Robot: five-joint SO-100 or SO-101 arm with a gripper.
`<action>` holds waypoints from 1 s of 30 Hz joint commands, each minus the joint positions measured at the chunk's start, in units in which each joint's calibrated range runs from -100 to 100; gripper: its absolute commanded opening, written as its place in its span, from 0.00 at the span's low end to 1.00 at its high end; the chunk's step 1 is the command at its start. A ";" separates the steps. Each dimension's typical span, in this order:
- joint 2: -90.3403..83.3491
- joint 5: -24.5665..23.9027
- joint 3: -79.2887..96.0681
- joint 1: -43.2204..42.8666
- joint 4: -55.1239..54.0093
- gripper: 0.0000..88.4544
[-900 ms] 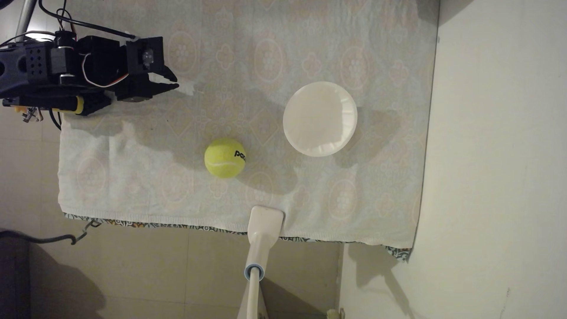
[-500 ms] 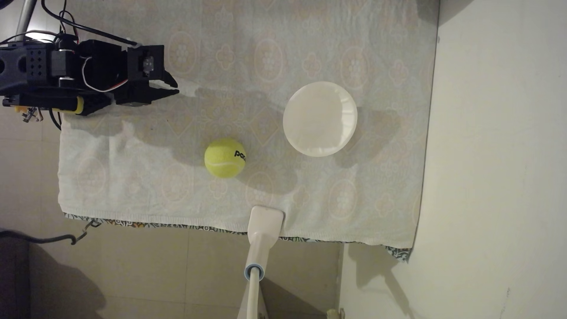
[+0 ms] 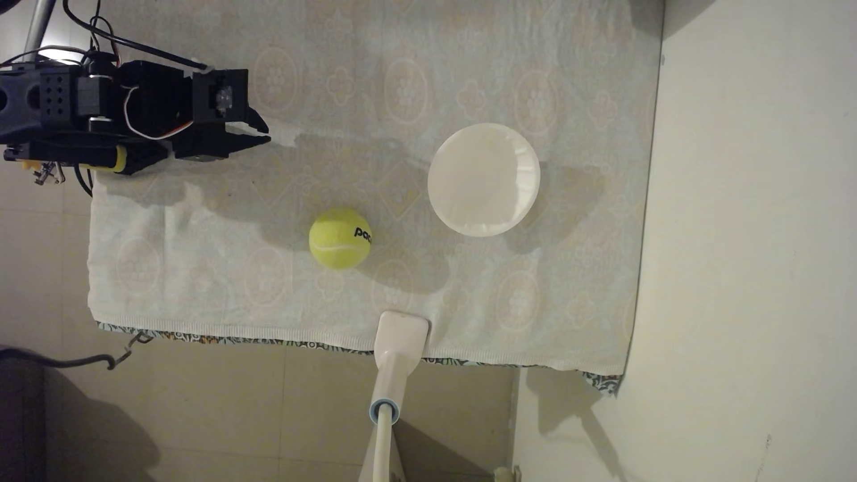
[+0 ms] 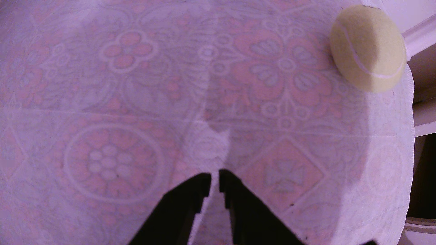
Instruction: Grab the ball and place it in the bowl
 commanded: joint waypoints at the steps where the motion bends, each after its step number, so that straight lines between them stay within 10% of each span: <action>1: -0.64 0.20 0.63 0.78 -1.20 0.00; 30: -0.64 -0.24 -1.19 3.53 1.10 0.00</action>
